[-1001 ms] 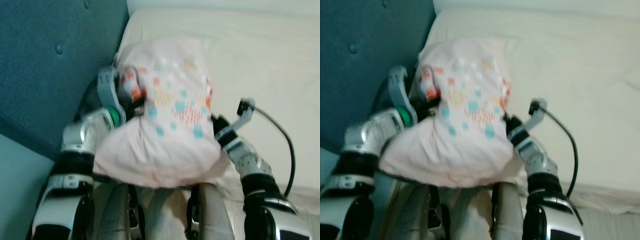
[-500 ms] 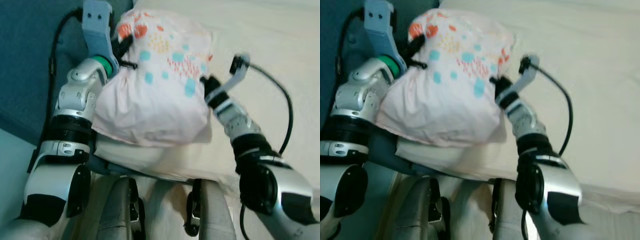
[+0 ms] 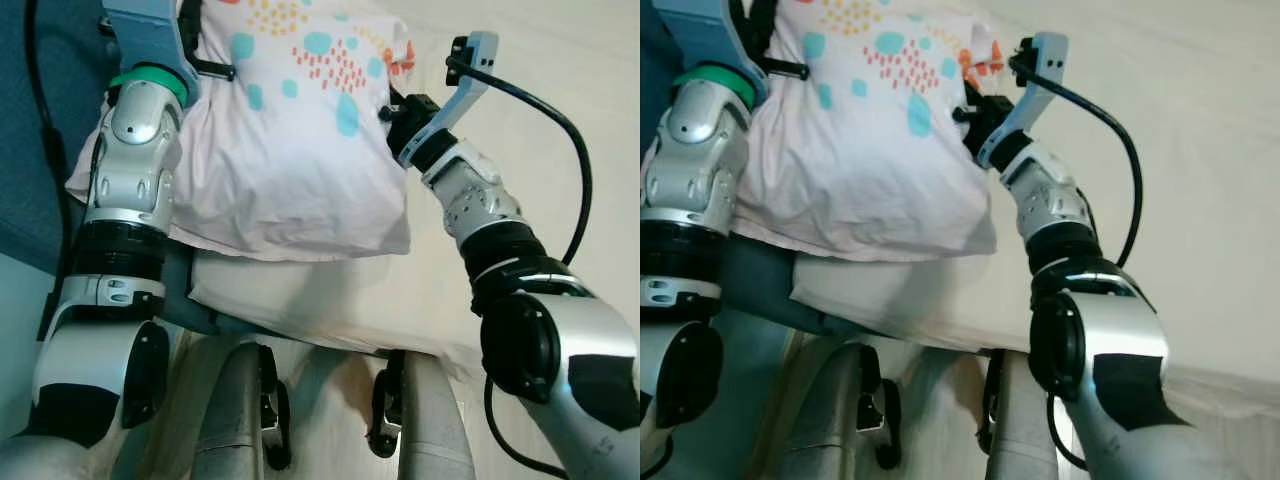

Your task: Clean up the room

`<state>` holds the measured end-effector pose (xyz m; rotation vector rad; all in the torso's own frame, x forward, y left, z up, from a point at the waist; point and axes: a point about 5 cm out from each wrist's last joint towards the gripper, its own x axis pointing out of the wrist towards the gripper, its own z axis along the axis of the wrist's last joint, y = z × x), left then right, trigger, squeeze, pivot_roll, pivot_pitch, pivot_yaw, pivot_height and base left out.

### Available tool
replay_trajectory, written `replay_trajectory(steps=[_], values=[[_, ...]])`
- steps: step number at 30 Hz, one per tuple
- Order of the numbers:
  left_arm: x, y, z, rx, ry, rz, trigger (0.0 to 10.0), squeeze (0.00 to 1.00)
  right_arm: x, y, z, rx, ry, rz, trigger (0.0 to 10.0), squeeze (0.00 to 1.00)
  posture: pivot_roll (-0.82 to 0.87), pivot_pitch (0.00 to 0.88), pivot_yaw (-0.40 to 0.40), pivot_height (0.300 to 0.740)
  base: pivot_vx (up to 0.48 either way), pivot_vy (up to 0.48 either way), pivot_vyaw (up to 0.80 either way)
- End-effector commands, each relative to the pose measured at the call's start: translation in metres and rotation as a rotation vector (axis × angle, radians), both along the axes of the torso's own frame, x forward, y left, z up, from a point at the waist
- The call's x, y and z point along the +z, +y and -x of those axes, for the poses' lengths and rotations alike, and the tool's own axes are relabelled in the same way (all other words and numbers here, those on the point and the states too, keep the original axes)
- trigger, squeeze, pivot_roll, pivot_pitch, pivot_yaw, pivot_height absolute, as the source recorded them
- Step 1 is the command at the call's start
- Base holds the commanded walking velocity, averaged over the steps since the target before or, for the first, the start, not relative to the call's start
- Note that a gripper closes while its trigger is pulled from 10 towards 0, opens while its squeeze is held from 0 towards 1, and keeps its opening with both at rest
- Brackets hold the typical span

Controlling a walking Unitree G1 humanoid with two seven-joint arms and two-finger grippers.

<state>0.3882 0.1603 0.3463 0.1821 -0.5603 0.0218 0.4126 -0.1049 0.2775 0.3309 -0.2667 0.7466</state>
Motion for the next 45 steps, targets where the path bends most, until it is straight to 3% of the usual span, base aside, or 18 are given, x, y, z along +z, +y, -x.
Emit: replay_trajectory(steps=[1, 5, 9, 12, 13, 14, 17, 20, 21, 22, 23, 27, 32, 33, 34, 38, 39, 45], values=[[-0.005, -0.003, 0.001, 0.01, -0.017, -0.062, 0.0, 0.0, -0.022, 0.016, 0.002, 0.046, 0.071, 0.039, 0.0, 0.0, 0.07, 0.309, 0.144, 0.616, 0.0, 0.0, 0.0], [-0.05, -0.009, -0.008, 0.02, 0.194, -0.208, 0.0, 0.0, -0.1, 0.026, 0.017, 0.05, 0.337, 0.067, 0.0, 0.0, 0.08, 0.309, 0.141, 0.616, 0.0, 0.0, 0.0], [-0.054, -0.01, -0.009, 0.026, 0.2, -0.219, 0.0, 0.0, -0.107, 0.027, 0.019, 0.052, 0.355, 0.072, 0.0, 0.0, 0.08, 0.309, 0.141, 0.616, 0.0, 0.0, 0.0], [-0.126, -0.013, -0.013, -0.086, 0.56, -0.433, 0.0, 0.0, -0.186, 0.024, 0.05, -0.068, 0.646, -0.011, 0.0, 0.0, 0.07, 0.297, 0.142, 0.616, 0.0, 0.0, 0.0], [-0.126, -0.013, -0.013, -0.086, 0.56, -0.433, 0.0, 0.0, -0.186, 0.024, 0.05, -0.068, 0.646, -0.011, 0.0, 0.0, 0.07, 0.297, 0.142, 0.616, 0.0, 0.0, 0.0], [-0.143, -0.014, -0.012, -0.109, 0.636, -0.476, 0.0, 0.0, -0.196, 0.018, 0.054, -0.118, 0.692, -0.046, 0.0, 0.0, 0.07, 0.292, 0.143, 0.616, 0.0, 0.0, 0.0], [-0.161, -0.014, -0.012, -0.104, 0.705, -0.48, 0.0, 0.0, -0.197, -0.003, 0.05, -0.26, 0.722, -0.091, 0.0, 0.0, 0.07, 0.284, 0.143, 0.616, 0.0, 0.0, 0.0], [-0.177, -0.014, -0.009, -0.099, 0.766, -0.509, 0.0, 0.0, -0.188, -0.045, 0.042, -0.451, 0.703, -0.152, 0.0, 0.0, 0.05, 0.269, 0.142, 0.616, 0.0, 0.0, 0.0], [-0.177, -0.014, -0.009, -0.099, 0.766, -0.509, 0.0, 0.0, -0.188, -0.045, 0.042, -0.451, 0.703, -0.152, 0.0, 0.0, 0.05, 0.269, 0.142, 0.616, 0.0, 0.0, 0.0], [-0.18, -0.013, -0.009, -0.091, 0.777, -0.505, 0.0, 0.0, -0.183, -0.059, 0.039, -0.504, 0.685, -0.17, 0.0, 0.0, 0.04, 0.266, 0.142, 0.616, 0.0, 0.0, 0.0], [-0.18, -0.013, -0.009, -0.091, 0.777, -0.505, 0.0, 0.0, -0.183, -0.059, 0.039, -0.504, 0.685, -0.17, 0.0, 0.0, 0.04, 0.266, 0.142, 0.616, 0.0, 0.0, 0.0], [-0.181, -0.004, -0.01, -0.034, 0.777, -0.477, 0.0, 0.0, -0.167, -0.097, 0.036, -0.628, 0.625, -0.189, 0.0, 0.0, 0.03, 0.255, 0.141, 0.616, 0.0, 0.0, 0.0], [-0.164, -0.001, -0.016, 0.036, 0.677, -0.424, 0.0, 0.0, -0.158, -0.112, 0.035, -0.661, 0.577, -0.177, 0.0, 0.0, 0.02, 0.245, 0.14, 0.616, 0.0, 0.0, 0.0], [-0.154, -0.004, -0.018, 0.034, 0.605, -0.41, 10.0, 0.0, -0.156, -0.108, 0.034, -0.642, 0.559, -0.175, 4.5, 0.0, 0.03, 0.243, 0.141, 0.616, 0.0, 0.0, 0.0], [-0.142, -0.008, -0.019, 0.018, 0.515, -0.377, 10.0, 0.0, -0.153, -0.1, 0.033, -0.601, 0.519, -0.158, 10.0, 0.0, 0.03, 0.239, 0.142, 0.616, 0.0, 0.0, 0.0], [-0.12, -0.009, -0.018, -0.006, 0.382, -0.297, 10.0, 0.0, -0.146, -0.076, 0.031, -0.48, 0.409, -0.123, 10.0, 0.0, 0.03, 0.235, 0.143, 0.616, 0.0, 0.0, 0.0], [-0.118, -0.007, -0.017, -0.004, 0.371, -0.285, 10.0, 1.0, -0.144, -0.07, 0.031, -0.451, 0.383, -0.12, 10.0, 0.0, 0.03, 0.233, 0.143, 0.616, 0.0, 0.0, 0.0], [-0.124, 0.002, -0.01, -0.082, 0.419, -0.306, 10.0, 1.0, -0.137, -0.053, 0.036, -0.345, 0.293, -0.115, 10.0, 0.0, 0.02, 0.221, 0.143, 0.616, 0.0, 0.0, 0.0]])
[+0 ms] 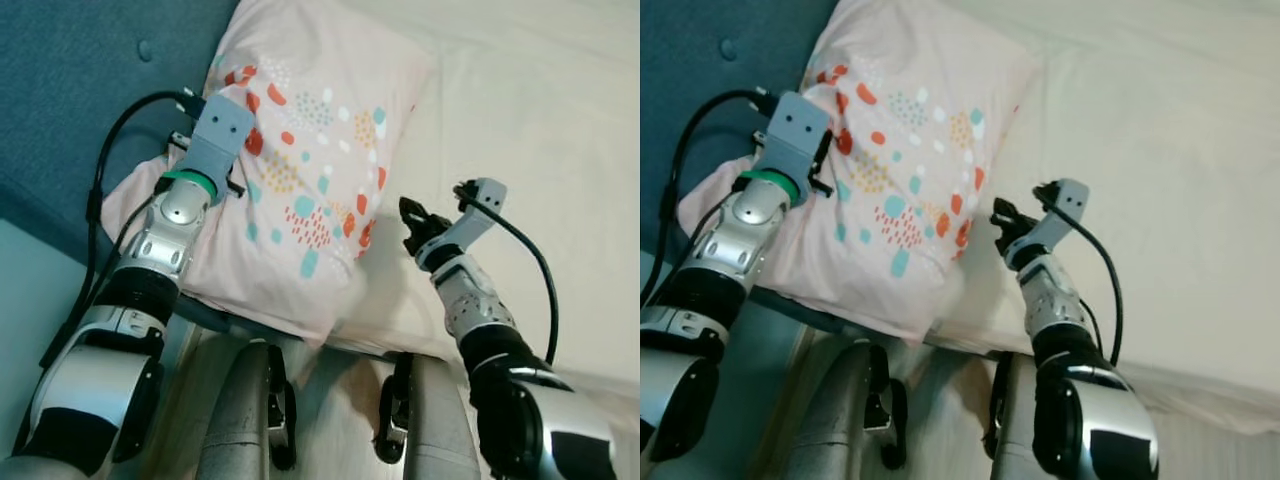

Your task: Clean up the room

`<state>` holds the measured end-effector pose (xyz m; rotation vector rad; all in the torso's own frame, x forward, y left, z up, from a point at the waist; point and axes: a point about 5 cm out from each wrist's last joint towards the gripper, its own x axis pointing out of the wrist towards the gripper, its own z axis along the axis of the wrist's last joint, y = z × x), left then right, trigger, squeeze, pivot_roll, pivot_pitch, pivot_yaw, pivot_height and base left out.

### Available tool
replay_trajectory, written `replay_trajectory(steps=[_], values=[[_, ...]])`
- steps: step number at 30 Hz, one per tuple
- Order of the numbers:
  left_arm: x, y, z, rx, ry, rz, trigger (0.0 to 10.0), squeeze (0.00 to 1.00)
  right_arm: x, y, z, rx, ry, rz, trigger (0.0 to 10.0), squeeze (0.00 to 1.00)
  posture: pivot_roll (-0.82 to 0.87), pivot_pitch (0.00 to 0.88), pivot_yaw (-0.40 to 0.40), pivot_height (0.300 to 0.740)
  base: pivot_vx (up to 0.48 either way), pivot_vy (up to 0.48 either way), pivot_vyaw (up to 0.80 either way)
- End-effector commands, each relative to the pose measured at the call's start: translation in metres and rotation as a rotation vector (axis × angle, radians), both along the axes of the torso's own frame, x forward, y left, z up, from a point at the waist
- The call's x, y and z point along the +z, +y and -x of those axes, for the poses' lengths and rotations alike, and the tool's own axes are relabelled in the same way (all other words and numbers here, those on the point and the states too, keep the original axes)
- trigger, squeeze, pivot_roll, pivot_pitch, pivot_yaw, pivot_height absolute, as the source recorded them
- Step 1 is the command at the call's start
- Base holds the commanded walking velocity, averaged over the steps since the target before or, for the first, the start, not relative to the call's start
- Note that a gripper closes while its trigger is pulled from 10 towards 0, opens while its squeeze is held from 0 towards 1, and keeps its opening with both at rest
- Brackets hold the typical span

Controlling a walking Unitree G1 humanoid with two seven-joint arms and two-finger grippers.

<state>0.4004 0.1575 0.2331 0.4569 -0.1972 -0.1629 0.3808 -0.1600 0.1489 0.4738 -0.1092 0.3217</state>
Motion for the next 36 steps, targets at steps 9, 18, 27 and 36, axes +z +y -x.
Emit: replay_trajectory(steps=[9, 18, 27, 36], values=[[-0.004, 0.025, 0.04, -0.196, 0.071, 0.257, 10.0, 0.0, -0.012, -0.001, 0.036, 0.063, -0.05, 0.012, 10.0, 0.0, 0.01, 0.188, 0.125, 0.616, 0.0, 0.0, 0.0], [0.032, -0.024, 0.081, -0.311, -0.212, 0.297, 10.0, 0.0, -0.011, 0.01, 0.07, -0.051, -0.141, 0.122, 10.0, 0.0, -0.01, 0.124, 0.114, 0.616, 0.0, 0.0, 0.0], [-0.037, -0.025, 0.087, -0.22, 0.022, 0.231, 10.0, 0.0, -0.023, 0.001, 0.088, -0.222, -0.103, 0.216, 10.0, 0.0, -0.04, 0.073, 0.114, 0.636, 0.0, 0.0, 0.0], [-0.06, -0.012, 0.082, -0.092, 0.141, 0.29, 10.0, 0.0, -0.029, 0.001, 0.089, -0.242, -0.068, 0.257, 10.0, 0.0, -0.03, 0.043, 0.105, 0.676, 0.0, 0.0, 0.0]])
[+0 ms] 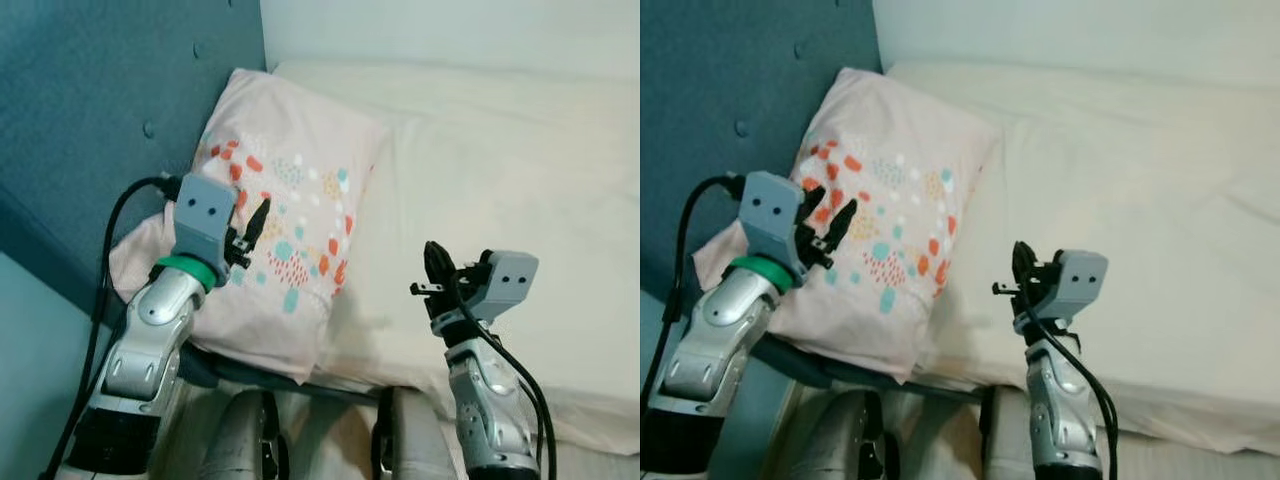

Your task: Clean up the room

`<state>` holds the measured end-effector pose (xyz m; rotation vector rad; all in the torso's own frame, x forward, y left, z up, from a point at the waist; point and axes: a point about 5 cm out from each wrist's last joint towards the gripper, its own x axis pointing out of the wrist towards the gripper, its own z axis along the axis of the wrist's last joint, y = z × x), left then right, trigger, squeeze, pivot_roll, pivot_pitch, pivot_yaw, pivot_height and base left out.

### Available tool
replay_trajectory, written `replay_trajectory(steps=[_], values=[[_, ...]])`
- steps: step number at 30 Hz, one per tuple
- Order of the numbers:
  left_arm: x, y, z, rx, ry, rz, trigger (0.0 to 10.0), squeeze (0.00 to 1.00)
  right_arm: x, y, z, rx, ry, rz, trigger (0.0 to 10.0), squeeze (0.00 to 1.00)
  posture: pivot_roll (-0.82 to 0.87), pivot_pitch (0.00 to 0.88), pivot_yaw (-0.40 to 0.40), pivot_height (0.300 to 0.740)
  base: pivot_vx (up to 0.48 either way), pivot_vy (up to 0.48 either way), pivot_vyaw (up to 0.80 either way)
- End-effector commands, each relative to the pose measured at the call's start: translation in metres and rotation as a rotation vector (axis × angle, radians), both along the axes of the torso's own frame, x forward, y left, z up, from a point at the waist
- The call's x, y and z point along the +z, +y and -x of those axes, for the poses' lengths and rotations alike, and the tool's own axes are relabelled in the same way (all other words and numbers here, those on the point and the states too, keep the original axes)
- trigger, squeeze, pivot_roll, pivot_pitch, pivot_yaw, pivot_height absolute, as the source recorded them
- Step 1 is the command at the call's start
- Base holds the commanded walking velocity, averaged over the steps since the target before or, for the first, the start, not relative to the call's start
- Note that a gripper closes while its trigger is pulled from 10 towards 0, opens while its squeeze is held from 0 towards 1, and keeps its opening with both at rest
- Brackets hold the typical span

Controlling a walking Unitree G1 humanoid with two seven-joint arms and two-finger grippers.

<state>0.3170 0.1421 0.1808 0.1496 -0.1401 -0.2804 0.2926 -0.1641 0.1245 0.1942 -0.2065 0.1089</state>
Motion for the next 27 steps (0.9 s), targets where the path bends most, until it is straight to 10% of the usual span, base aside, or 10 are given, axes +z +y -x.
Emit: replay_trajectory(steps=[1, 27], values=[[-0.007, 0.004, -0.001, 0.031, 0.037, -0.001, 10.0, 0.0, -0.004, 0.005, 0.001, 0.004, 0.019, 0.004, 10.0, 0.0, -0.03, 0.043, 0.105, 0.676, 0.0, 0.0, 0.0], [-0.015, -0.023, -0.01, 0.009, 0.068, 0.027, 10.0, 0.0, -0.005, 0.0, -0.012, -0.042, 0.046, 0.04, 10.0, 0.0, -0.04, 0.011, 0.09, 0.74, 0.0, 0.0, 0.0]])
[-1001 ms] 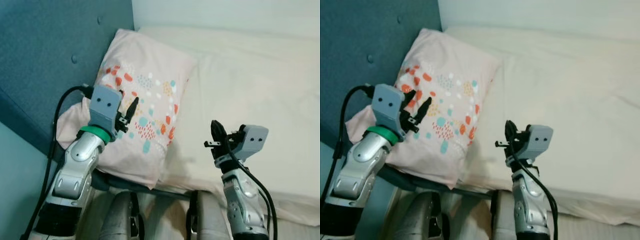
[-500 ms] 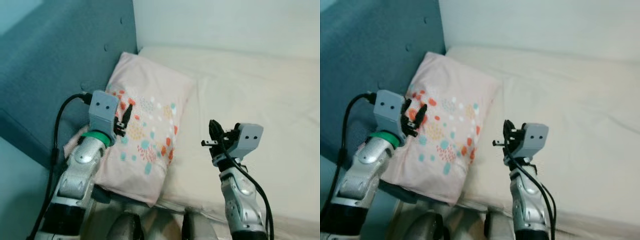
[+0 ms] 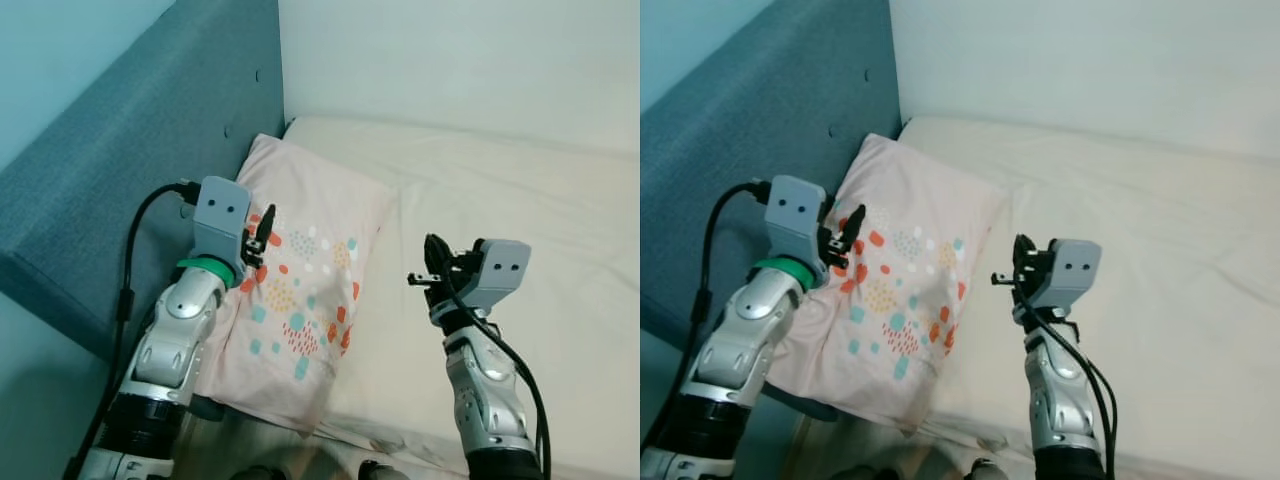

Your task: Clean up the room

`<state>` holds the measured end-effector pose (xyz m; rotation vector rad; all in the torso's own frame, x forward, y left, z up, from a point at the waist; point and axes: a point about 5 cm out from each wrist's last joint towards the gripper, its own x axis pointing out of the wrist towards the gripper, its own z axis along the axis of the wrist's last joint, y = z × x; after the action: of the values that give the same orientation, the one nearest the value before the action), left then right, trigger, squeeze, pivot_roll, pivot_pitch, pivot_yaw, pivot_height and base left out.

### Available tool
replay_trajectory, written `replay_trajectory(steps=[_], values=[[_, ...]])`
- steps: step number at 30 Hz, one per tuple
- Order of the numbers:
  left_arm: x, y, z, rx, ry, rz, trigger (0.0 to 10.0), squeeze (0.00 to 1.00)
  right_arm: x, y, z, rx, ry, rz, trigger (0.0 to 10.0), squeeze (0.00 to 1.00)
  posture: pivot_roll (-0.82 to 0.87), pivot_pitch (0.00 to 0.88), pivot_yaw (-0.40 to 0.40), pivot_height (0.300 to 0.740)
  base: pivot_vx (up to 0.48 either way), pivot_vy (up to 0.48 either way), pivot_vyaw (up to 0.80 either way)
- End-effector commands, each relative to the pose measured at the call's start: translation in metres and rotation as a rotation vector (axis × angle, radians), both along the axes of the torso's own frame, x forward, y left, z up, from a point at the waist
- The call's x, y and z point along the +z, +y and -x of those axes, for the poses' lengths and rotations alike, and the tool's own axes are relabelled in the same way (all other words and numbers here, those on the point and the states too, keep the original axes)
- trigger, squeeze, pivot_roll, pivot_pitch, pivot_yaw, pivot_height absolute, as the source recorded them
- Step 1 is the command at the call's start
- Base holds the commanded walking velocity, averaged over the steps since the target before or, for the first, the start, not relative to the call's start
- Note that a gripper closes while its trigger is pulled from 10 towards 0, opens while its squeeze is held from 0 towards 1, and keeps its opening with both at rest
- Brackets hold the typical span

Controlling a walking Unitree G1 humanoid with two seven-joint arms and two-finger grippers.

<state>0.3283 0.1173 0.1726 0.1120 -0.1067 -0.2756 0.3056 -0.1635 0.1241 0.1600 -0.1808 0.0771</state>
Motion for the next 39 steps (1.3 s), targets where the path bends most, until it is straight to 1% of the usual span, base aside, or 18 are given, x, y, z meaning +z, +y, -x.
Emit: replay_trajectory(steps=[1, 14, 19, 24, 33, 34, 39], values=[[-0.008, 0.0, 0.001, -0.007, 0.034, -0.009, 10.0, 0.0, -0.005, 0.0, 0.001, -0.012, 0.02, 0.006, 10.0, 0.0, -0.04, 0.009, 0.087, 0.74, 0.0, 0.0, 0.0], [-0.009, -0.009, -0.004, -0.049, 0.041, 0.012, 10.0, 0.0, -0.007, 0.001, -0.002, -0.011, 0.027, -0.003, 10.0, 0.0, -0.05, 0.007, 0.085, 0.74, 0.0, 0.0, 0.0], [-0.011, -0.014, -0.003, -0.082, 0.085, 0.073, 10.0, 0.0, -0.009, 0.002, -0.002, -0.007, 0.031, -0.019, 10.0, 0.0, -0.05, 0.0, 0.082, 0.74, 0.0, 0.0, -0.8], [-0.01, -0.015, -0.003, -0.098, 0.075, 0.066, 10.0, 0.0, -0.007, 0.002, -0.004, -0.003, 0.027, -0.013, 10.0, 0.0, -0.05, 0.0, 0.082, 0.74, 0.0, 0.0, -0.8], [-0.01, -0.014, -0.003, -0.105, 0.071, 0.059, 10.0, 0.0, -0.007, 0.001, -0.005, -0.007, 0.025, -0.018, 10.0, 0.0, -0.05, 0.0, 0.086, 0.74, 0.0, 0.0, 0.0], [-0.011, -0.014, -0.003, -0.105, 0.071, 0.058, 10.0, 0.0, -0.007, 0.001, -0.005, -0.007, 0.025, -0.019, 10.0, 0.0, -0.05, 0.0, 0.087, 0.74, 0.0, 0.0, -0.8], [-0.014, -0.016, -0.003, -0.11, 0.086, 0.061, 10.0, 0.0, -0.009, 0.002, -0.005, -0.005, 0.03, -0.024, 10.0, 0.0, -0.05, 0.0, 0.088, 0.74, 0.0, 0.0, 0.0]])
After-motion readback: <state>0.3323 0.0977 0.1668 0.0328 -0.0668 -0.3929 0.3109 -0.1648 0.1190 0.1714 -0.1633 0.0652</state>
